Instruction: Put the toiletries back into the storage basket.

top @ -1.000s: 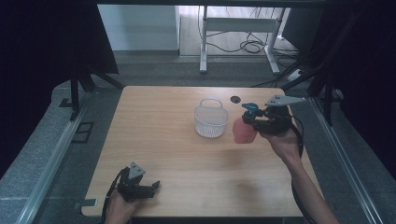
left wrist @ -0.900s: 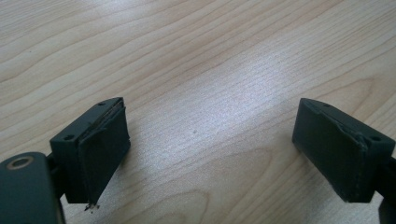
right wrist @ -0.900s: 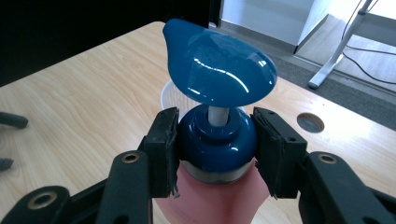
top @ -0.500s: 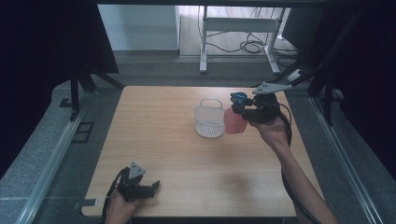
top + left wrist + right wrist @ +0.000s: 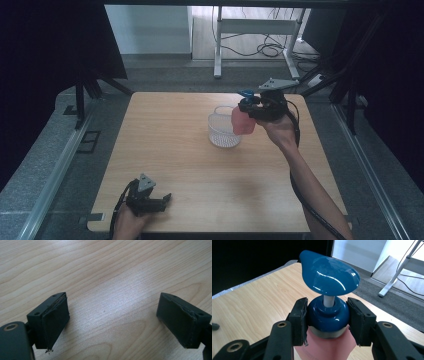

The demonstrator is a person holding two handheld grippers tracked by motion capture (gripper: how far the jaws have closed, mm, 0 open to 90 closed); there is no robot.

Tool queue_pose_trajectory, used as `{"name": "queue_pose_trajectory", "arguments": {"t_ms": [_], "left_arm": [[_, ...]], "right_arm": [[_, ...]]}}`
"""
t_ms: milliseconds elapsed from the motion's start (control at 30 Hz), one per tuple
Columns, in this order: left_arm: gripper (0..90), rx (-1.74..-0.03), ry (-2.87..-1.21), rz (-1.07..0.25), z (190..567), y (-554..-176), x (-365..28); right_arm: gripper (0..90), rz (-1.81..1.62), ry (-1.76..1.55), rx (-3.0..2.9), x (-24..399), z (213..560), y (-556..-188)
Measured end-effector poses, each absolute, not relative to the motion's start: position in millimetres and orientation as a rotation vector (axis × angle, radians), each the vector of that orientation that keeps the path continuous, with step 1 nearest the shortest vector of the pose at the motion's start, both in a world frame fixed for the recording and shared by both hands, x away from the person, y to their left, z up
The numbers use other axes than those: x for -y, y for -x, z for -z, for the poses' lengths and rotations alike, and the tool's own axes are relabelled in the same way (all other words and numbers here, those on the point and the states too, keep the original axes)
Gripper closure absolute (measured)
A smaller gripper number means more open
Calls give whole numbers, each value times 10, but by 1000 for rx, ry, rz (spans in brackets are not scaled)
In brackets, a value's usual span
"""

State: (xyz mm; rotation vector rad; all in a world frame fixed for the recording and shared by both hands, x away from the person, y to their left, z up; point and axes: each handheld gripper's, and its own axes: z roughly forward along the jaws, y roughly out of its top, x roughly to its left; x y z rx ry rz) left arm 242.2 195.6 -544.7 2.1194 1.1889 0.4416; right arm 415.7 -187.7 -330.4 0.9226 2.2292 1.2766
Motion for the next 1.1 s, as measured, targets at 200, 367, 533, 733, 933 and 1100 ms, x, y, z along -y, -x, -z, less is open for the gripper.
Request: {"name": "queue_pose_trajectory", "arguments": {"t_ms": [200, 367, 533, 733, 933, 1100], "left_arm": [[105, -1190, -2120, -442, 5447, -2423, -1955], [105, -1191, -2120, -440, 5446, -2423, -1954], [105, -1194, -2118, -441, 5446, -2423, -1950], [105, -1195, -2121, -439, 5444, -2423, -1950], [105, -1196, -2120, -439, 5444, -2423, -1948], [105, -1197, -2120, -441, 5445, -2423, -1948]], "right_arm": [[526, -1278, -925, -2227, 1794, 3345, -4244], [526, -1273, -929, -2224, 1719, 3415, -4333], [526, -1277, -934, -2216, 1682, 3455, -4383], [526, -1265, -933, -2219, 1621, 3507, -4449], [526, -1250, -928, -2228, 1552, 3595, -4506], [526, -1236, -930, -2241, 1511, 3683, -4542]]}}
